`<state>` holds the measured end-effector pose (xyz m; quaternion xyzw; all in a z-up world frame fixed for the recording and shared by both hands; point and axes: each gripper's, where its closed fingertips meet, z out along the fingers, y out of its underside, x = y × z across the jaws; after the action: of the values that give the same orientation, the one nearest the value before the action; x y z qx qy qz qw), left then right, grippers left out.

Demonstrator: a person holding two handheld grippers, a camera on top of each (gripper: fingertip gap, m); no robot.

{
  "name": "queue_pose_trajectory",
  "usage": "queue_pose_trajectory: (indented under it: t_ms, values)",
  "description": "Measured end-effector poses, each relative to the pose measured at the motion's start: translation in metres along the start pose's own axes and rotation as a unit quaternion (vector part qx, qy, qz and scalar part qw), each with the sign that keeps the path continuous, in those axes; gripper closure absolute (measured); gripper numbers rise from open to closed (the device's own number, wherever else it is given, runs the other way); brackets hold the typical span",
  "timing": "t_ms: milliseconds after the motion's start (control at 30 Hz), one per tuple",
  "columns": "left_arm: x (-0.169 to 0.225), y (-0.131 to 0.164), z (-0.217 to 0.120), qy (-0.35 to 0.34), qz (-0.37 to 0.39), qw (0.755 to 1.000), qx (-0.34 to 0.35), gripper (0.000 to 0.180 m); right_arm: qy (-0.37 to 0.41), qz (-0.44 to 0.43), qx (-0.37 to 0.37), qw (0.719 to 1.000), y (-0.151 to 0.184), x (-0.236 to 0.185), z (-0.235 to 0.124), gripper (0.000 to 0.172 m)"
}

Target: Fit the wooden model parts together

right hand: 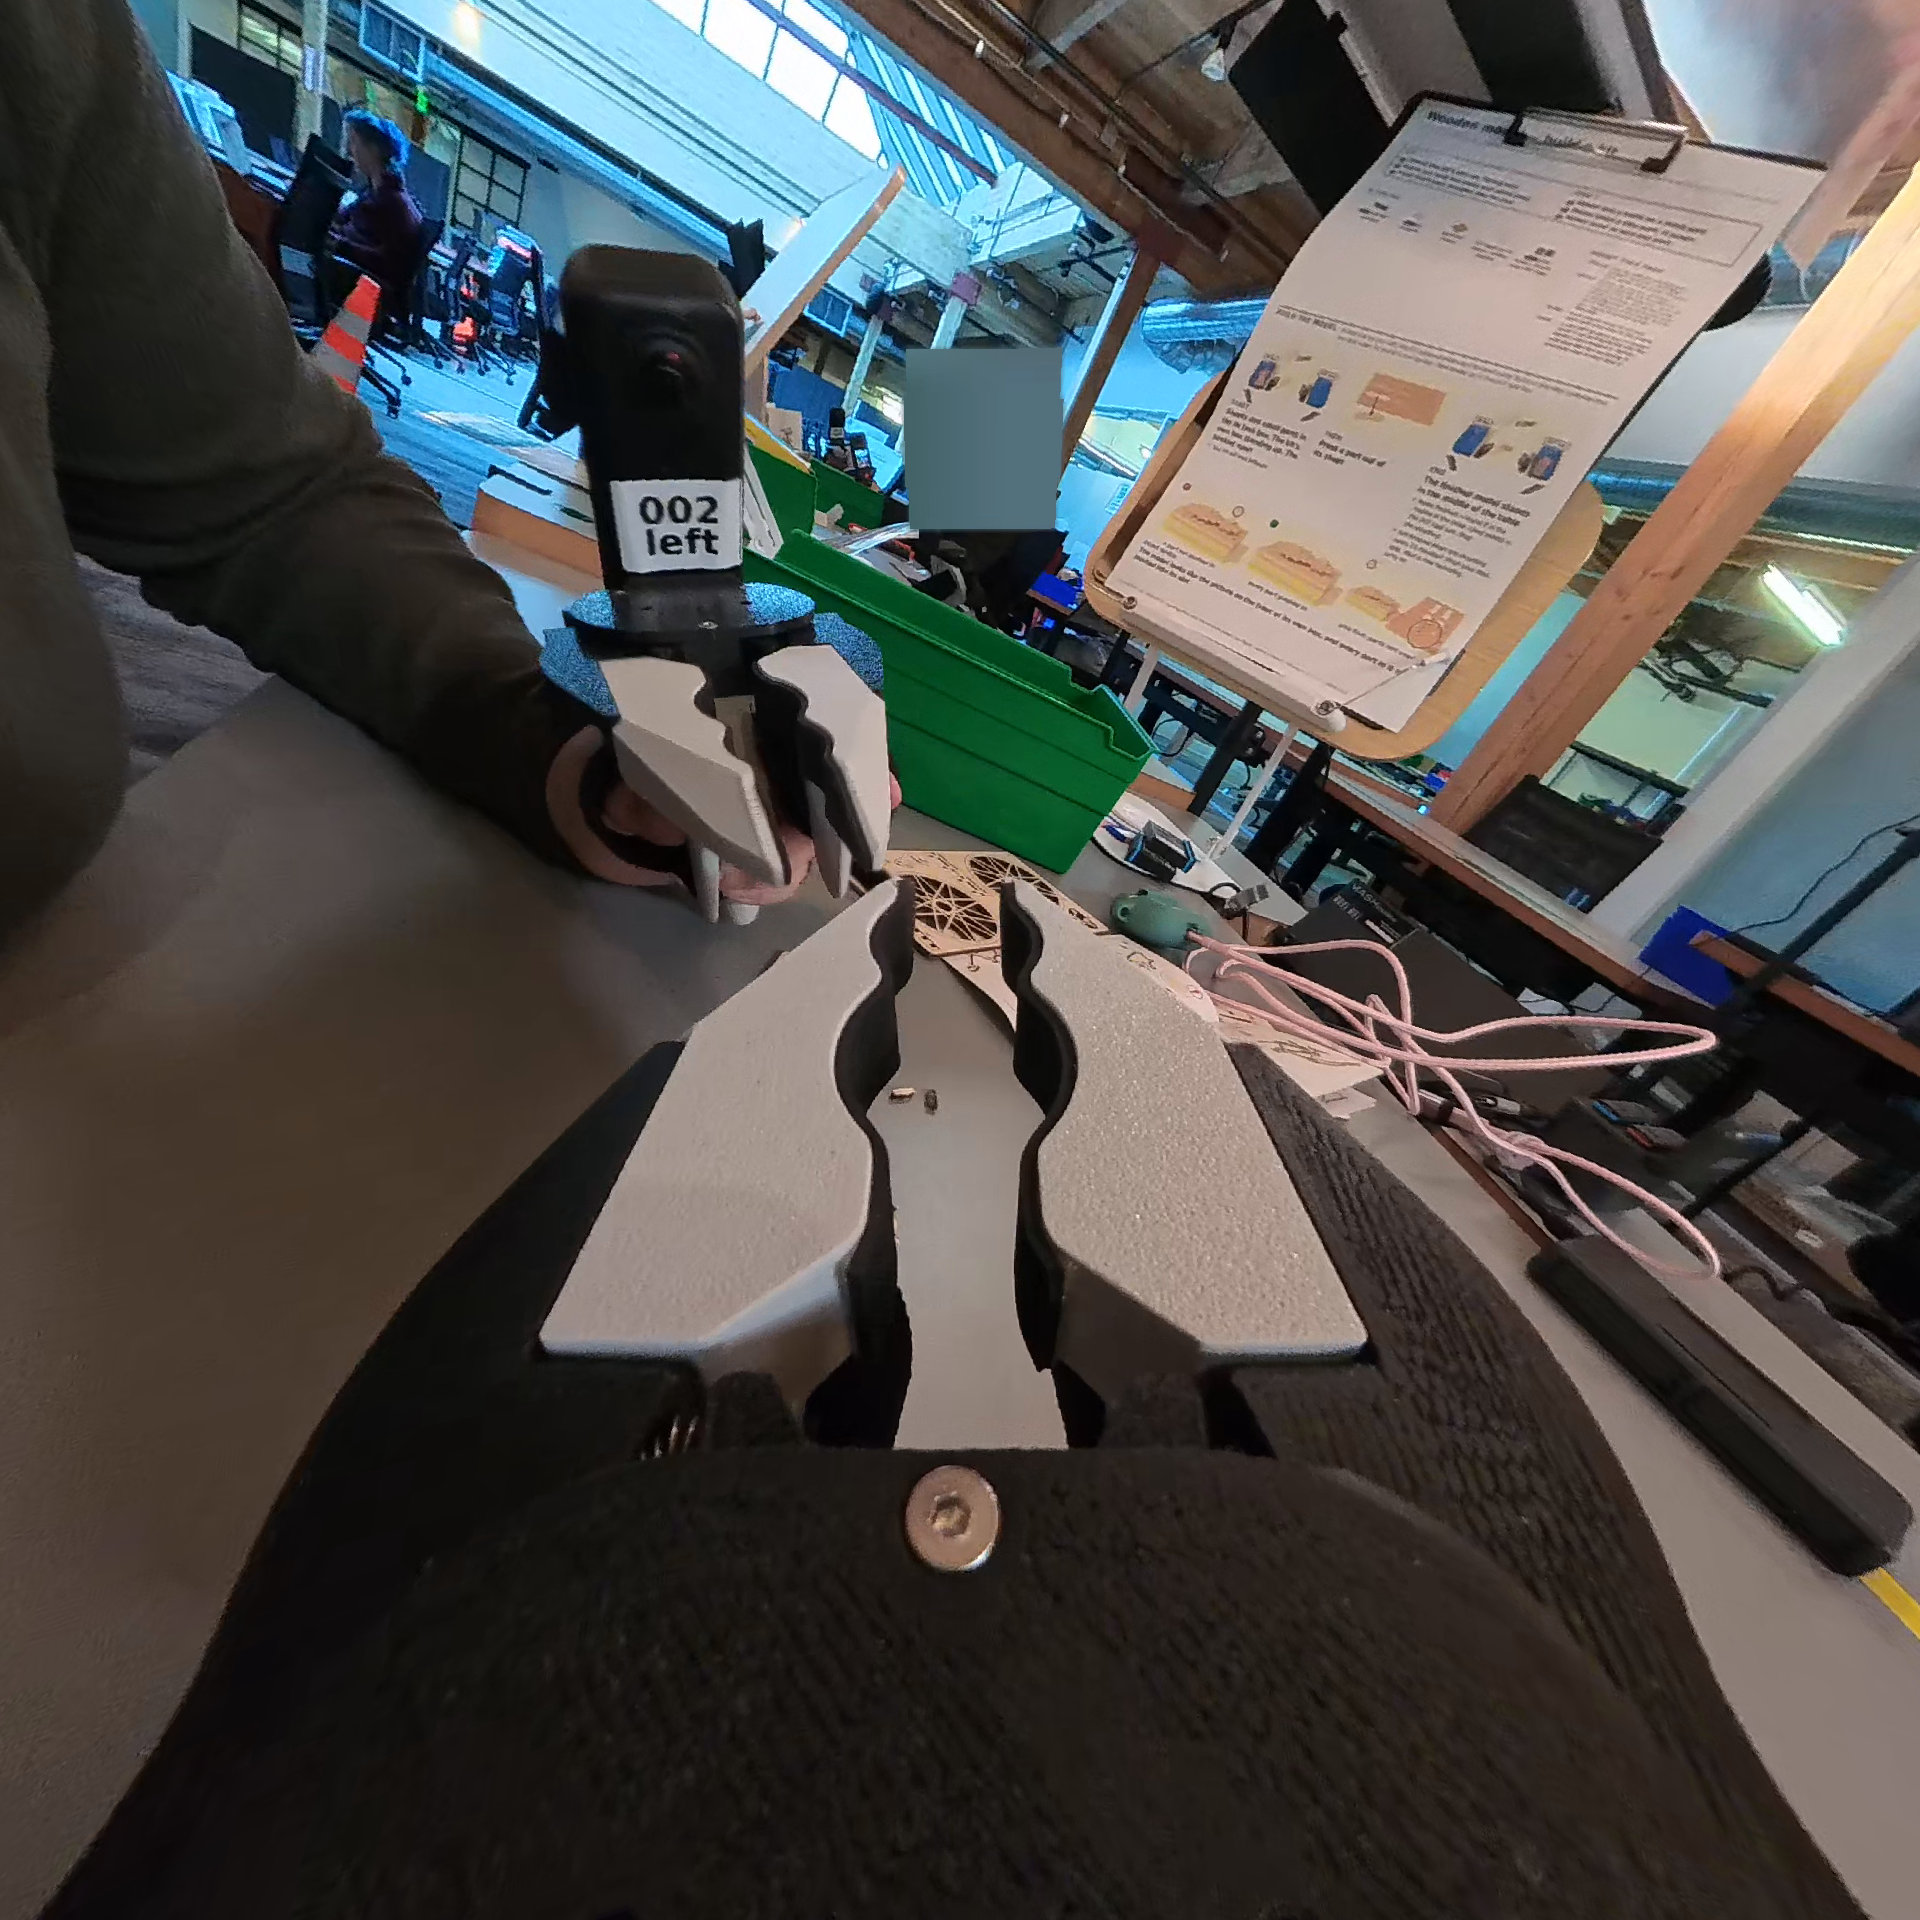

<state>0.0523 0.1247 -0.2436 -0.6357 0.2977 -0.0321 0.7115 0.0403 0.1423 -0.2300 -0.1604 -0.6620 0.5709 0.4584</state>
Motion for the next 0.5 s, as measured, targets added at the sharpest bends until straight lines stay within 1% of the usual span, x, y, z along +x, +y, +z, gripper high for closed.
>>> queue_pose_trajectory:
  t_ms: [300,367,500]
  values:
    - [-0.010,-0.002,-0.005,-0.006,-0.059,0.998,0.018,0.168,0.000,0.014,-0.005,1.000,0.003,0.002,0.000,0.158]
    - [-0.008,-0.001,-0.005,-0.003,-0.050,0.999,0.013,0.168,-0.002,0.011,-0.007,1.000,0.005,0.002,0.000,0.158]
    - [0.008,0.001,0.000,0.015,0.009,1.000,-0.008,0.170,-0.004,0.019,-0.010,1.000,0.007,0.004,-0.001,0.158]
